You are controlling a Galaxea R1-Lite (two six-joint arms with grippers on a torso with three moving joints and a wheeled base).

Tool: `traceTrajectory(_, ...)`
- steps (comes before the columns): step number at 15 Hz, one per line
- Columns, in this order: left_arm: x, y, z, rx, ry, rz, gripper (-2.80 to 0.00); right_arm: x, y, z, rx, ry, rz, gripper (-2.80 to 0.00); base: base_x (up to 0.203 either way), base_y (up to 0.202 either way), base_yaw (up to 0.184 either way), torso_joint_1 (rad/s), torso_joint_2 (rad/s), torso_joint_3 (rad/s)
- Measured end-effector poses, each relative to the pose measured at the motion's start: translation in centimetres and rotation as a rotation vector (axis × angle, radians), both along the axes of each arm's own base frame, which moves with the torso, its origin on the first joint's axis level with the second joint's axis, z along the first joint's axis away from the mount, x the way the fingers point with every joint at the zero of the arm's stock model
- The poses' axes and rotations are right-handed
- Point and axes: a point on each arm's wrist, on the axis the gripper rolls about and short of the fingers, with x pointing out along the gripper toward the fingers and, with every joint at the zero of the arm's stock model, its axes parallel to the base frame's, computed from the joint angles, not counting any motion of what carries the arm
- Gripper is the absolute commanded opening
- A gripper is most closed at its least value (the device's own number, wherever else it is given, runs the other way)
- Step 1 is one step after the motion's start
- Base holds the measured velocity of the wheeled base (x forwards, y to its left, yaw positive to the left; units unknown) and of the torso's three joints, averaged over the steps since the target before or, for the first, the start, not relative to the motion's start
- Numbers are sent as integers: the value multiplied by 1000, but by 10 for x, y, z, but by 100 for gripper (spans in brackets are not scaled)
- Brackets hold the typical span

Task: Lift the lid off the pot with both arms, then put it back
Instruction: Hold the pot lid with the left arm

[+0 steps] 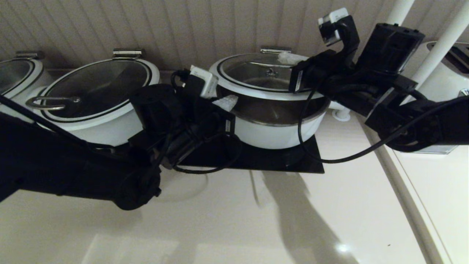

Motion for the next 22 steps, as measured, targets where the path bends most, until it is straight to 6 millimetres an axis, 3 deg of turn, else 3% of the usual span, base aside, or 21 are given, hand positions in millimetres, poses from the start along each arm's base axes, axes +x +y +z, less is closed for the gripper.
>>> traceTrajectory(12,24,-6,15,-13,-22,22,-280,-4,0,2,0,-3,5,-280,0,0,0,0,0,0)
traceTrajectory(22,29,-5,12,-8,-17,30,-280,-12,-4,-2,-8,11,7,-280,0,0,0,0,0,0)
